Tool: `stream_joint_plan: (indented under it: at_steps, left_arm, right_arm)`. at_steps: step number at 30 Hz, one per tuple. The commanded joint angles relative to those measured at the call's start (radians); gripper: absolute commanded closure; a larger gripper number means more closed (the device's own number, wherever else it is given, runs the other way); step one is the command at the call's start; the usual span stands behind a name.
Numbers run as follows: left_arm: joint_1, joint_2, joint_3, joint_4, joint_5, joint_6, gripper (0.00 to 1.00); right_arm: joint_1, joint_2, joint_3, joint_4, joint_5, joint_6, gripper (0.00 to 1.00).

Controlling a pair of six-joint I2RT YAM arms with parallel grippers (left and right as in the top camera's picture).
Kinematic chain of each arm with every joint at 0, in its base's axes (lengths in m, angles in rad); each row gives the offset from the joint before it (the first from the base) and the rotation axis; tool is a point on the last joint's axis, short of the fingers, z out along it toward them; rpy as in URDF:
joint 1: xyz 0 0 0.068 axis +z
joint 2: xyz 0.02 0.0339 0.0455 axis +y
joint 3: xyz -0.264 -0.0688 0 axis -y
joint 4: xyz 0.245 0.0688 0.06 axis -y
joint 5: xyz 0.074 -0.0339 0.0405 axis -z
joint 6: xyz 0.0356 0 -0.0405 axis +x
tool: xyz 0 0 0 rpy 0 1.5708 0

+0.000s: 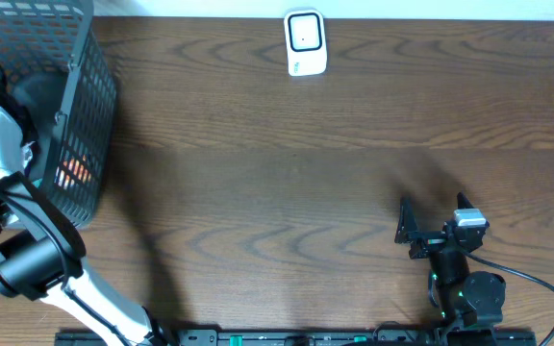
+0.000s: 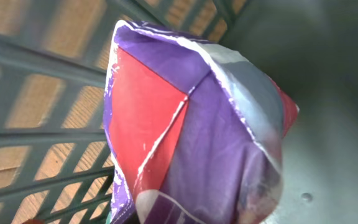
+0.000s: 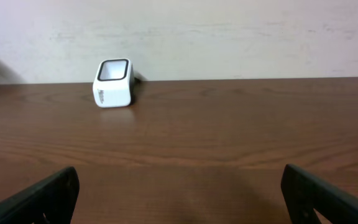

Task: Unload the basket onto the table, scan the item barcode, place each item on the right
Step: 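Reach the left gripper into the grey basket and grasp the purple-red snack pack, then lift the purple-red pack out and place it on the table near the scanner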

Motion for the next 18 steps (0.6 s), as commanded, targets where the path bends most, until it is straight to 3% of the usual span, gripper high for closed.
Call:
stream_joint_plan:
  at_steps: [1,7,14,18]
  left_arm:
    - [0.002,-0.173,0.055,0.041,0.022,-0.120,0.93]
    - [0.002,-0.487,0.067,0.171,0.378,-0.154,0.93]
    - [-0.026,-0.716,0.067,0.195,0.846,-0.481,0.93]
    - [-0.126,-0.736,0.067,0.139,0.921,-0.667,0.93]
  right_arm:
    - [0.008,-0.005,-0.002,-0.004,0.001,-0.006,0.01]
    - [0.008,-0.005,-0.002,-0.004,0.001,-0.006,0.01]
    - [0.008,-0.005,-0.002,-0.004,0.001,-0.006,0.01]
    - [0.008,-0.005,-0.002,-0.004,0.001,-0.006,0.01]
